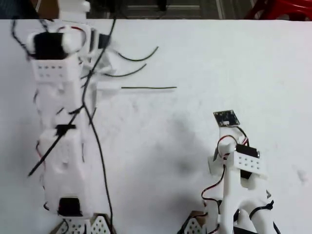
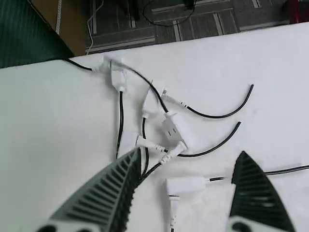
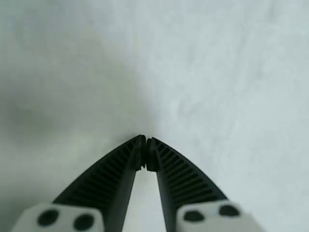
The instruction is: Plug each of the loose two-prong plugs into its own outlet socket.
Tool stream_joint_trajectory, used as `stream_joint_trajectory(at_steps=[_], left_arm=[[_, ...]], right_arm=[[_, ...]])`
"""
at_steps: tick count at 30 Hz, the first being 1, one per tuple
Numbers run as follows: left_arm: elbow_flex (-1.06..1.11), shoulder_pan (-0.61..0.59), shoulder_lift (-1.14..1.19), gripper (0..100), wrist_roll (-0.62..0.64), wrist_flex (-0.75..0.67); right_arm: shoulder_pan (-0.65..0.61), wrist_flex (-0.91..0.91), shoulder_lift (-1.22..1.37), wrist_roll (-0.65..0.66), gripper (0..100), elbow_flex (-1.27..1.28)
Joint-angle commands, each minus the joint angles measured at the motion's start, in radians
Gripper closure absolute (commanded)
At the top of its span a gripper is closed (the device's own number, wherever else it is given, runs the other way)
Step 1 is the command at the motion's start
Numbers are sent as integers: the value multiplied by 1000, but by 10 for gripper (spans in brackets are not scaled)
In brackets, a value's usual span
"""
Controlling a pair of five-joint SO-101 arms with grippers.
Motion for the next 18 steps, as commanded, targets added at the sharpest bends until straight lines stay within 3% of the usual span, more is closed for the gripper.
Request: stream_joint_trajectory(at_steps=[1, 5, 10, 18], left_arm=[[269, -10, -381, 702, -5, 5], [649, 5, -740, 702, -5, 2], [1085, 4, -1155, 702, -5, -5], [1695, 4, -1679, 702, -5, -52]], right_arm=[[-1, -27, -16, -2, 978, -3], [-4, -67, -25, -8, 978, 29], [-77, -99, -25, -178, 978, 38], [-205, -137, -25, -176, 980, 54]])
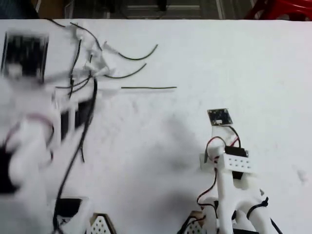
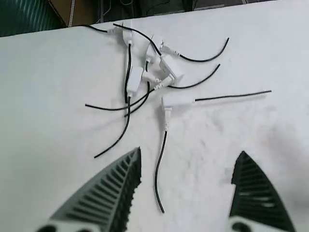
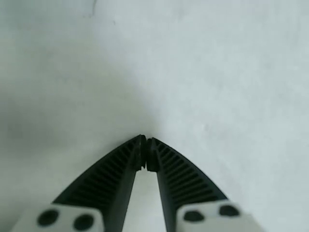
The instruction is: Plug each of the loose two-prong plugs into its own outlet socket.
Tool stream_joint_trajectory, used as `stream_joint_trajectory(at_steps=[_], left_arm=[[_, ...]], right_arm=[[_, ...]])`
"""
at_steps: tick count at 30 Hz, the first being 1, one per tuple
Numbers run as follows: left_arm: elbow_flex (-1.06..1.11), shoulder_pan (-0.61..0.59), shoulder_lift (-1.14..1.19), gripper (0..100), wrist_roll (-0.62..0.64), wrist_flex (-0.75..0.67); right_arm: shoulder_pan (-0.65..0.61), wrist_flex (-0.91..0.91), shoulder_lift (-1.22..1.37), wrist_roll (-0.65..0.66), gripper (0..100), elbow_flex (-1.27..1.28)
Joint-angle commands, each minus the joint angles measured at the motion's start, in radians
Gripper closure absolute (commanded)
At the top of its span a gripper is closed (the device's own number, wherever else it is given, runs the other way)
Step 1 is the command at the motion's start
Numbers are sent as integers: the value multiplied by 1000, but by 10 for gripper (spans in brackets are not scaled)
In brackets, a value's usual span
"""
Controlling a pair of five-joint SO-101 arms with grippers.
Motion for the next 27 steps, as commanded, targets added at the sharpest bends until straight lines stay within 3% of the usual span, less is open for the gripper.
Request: stream_joint_trajectory(at_steps=[1, 9, 13, 21, 27], left_arm=[[377, 8, -315, 702, -5, -64], [1000, 2, -872, 702, -9, -255], [1089, 1, -1098, 702, -6, -292], [1223, 1, -998, 702, -14, -334], [1382, -1, -998, 702, -9, -359]], right_arm=[[-64, -35, -25, -9, 980, 3], [-125, -45, -25, -15, 980, 18], [-125, -38, -28, -17, 980, 31], [-127, 79, -127, -9, 980, 84], [-116, 61, -186, -15, 980, 135]])
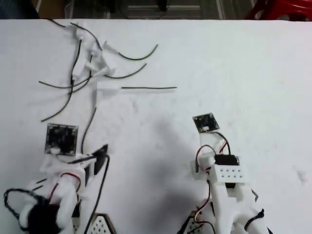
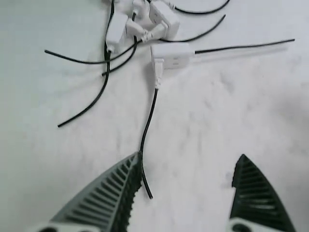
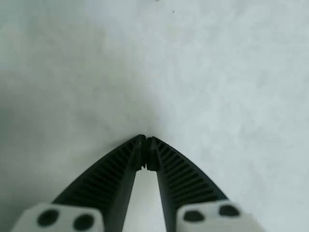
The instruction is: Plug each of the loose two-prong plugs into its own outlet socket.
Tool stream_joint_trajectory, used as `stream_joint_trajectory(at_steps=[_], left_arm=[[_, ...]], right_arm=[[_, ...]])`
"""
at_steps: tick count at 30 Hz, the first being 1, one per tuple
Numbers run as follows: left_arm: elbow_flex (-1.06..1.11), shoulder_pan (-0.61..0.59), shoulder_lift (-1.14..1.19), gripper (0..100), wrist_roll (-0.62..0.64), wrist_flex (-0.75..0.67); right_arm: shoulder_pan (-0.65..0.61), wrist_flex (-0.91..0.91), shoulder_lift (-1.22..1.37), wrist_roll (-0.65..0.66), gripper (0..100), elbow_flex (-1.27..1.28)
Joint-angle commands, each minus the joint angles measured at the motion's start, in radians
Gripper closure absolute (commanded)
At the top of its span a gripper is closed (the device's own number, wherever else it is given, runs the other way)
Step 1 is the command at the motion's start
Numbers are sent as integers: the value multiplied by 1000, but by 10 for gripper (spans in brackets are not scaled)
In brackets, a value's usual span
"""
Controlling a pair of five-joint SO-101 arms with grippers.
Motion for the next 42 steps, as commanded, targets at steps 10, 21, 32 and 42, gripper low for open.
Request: stream_joint_trajectory(at_steps=[10, 21, 32, 42], left_arm=[[124, -77, 25, 702, 3, -46], [272, -79, 25, 702, 3, -72], [316, -74, 25, 702, -2, -130], [479, -79, 24, 702, 3, -296]], right_arm=[[-4, -15, -131, -9, 978, 49], [-10, -19, -341, -9, 978, 137], [-10, 77, -730, -11, 979, 281], [-8, 318, -1012, -9, 978, 318]])
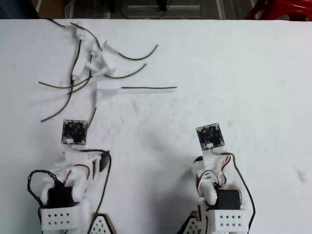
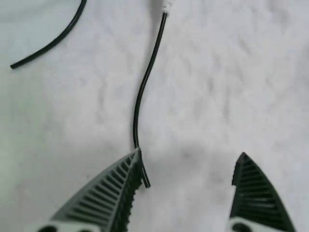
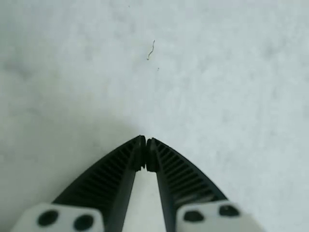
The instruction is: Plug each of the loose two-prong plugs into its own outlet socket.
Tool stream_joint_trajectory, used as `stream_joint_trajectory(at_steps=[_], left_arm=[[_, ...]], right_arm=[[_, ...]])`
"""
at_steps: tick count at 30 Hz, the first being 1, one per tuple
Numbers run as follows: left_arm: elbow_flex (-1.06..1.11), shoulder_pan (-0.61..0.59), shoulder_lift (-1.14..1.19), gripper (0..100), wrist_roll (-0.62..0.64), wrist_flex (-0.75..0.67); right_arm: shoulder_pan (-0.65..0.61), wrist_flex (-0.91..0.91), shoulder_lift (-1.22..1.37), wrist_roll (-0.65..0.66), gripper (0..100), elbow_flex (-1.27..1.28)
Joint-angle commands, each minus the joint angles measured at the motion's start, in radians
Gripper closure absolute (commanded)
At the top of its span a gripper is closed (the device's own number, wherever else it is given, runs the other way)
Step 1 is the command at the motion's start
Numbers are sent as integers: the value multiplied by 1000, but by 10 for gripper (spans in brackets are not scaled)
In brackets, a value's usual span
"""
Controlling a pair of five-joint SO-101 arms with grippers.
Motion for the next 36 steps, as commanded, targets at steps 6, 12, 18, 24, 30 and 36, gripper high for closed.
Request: stream_joint_trajectory(at_steps=[6, 12, 18, 24, 30, 36], left_arm=[[8, -2, 10, 702, 2, 71], [-2, -7, 10, 702, 2, 89], [-112, -45, -53, 699, 38, 74], [-152, -59, -62, 701, 253, 71], [-152, -56, -59, 732, 196, 129], [-150, -53, -59, 967, 112, 126]], right_arm=[[-4, 38, -7, -11, 979, 5], [-1, 38, -7, -11, 979, 5], [-2, 39, -7, -11, 979, 5], [-1, 39, -7, -11, 979, 5], [-1, 39, -7, -11, 978, 5], [-1, 39, -7, -9, 978, 5]])
